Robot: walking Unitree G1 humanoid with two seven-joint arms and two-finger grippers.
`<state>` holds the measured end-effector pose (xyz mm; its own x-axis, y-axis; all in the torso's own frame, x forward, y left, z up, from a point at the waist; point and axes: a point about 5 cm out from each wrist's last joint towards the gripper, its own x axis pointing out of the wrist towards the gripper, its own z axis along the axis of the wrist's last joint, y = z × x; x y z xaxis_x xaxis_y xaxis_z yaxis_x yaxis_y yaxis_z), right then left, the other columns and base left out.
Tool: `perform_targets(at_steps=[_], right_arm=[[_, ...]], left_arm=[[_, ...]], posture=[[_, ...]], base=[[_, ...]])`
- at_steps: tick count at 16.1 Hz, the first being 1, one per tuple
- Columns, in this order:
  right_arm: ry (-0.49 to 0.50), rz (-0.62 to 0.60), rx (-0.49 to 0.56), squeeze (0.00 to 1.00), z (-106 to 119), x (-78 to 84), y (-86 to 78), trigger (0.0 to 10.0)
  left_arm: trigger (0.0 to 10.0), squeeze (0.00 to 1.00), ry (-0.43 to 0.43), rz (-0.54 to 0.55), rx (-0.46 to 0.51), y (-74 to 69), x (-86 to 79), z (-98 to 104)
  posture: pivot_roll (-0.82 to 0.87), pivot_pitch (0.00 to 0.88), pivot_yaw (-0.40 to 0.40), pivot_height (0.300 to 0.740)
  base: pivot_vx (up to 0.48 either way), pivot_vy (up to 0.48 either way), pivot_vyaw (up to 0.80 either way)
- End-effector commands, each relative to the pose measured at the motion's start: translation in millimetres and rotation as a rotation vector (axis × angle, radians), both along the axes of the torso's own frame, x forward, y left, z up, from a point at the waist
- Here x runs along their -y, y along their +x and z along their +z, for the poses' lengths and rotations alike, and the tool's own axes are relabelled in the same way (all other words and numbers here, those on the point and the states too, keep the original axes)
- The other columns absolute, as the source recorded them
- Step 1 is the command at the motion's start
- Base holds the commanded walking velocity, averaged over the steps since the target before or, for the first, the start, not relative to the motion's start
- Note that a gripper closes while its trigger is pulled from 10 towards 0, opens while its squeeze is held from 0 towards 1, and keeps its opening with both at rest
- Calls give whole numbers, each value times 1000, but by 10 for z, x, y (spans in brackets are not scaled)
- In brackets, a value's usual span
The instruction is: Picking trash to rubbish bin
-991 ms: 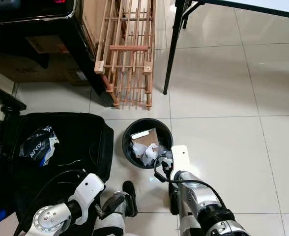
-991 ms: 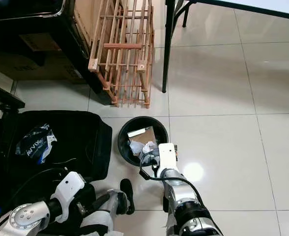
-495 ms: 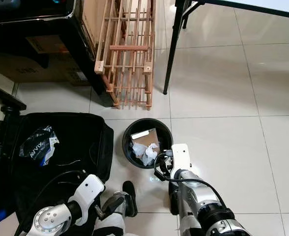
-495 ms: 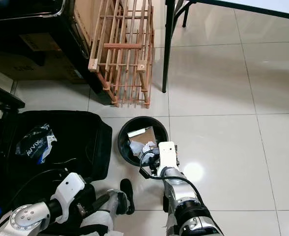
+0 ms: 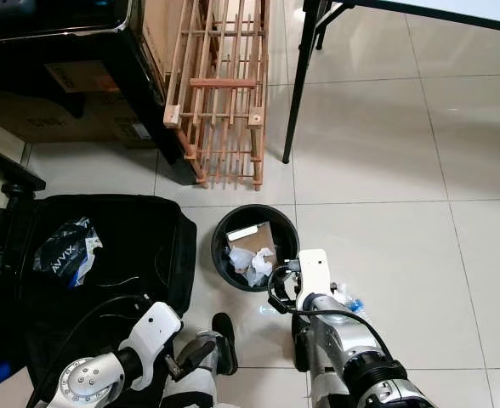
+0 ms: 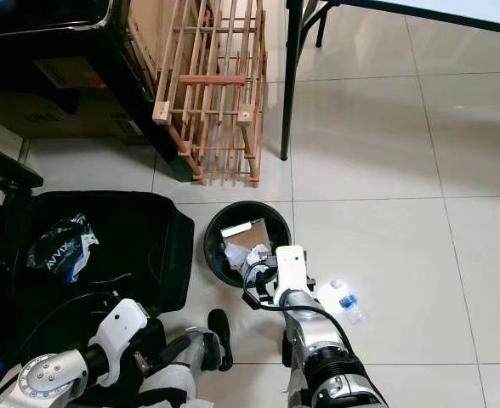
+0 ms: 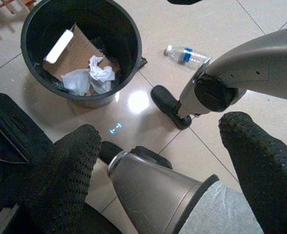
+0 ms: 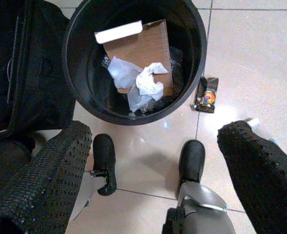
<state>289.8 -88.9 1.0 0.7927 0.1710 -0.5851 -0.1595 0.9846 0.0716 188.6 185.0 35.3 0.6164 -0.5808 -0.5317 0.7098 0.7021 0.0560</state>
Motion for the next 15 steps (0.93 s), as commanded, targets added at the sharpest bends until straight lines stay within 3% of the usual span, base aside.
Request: perform_targets(at_steps=[1, 7, 8, 9, 15], right_arm=[[5, -7, -48, 1000, -114, -2, -104, 10000], [-4, -27, 23, 988, -3, 62, -6, 10000], [-5, -26, 41, 298, 25, 73, 14, 10000], [-7, -23, 74, 0, 76, 82, 39, 10000], [-6, -29, 255, 0, 337, 167, 36, 10000]], left_arm=[[10000, 0, 21, 8, -45, -94, -30, -98], [10000, 0, 10, 16, -10, 20, 25, -74], [10000, 0, 4, 19, 3, 57, 46, -61], [10000, 0, -5, 25, 21, 102, 74, -47], [10000, 0, -56, 39, 103, 331, 254, 45]], posture=[[101, 436, 70, 740], [101, 382, 58, 740], [101, 363, 55, 740], [101, 347, 54, 740], [81, 236, 45, 740]], base=[[0, 0, 0], [0, 0, 0], [0, 0, 0], [0, 0, 0], [0, 0, 0]])
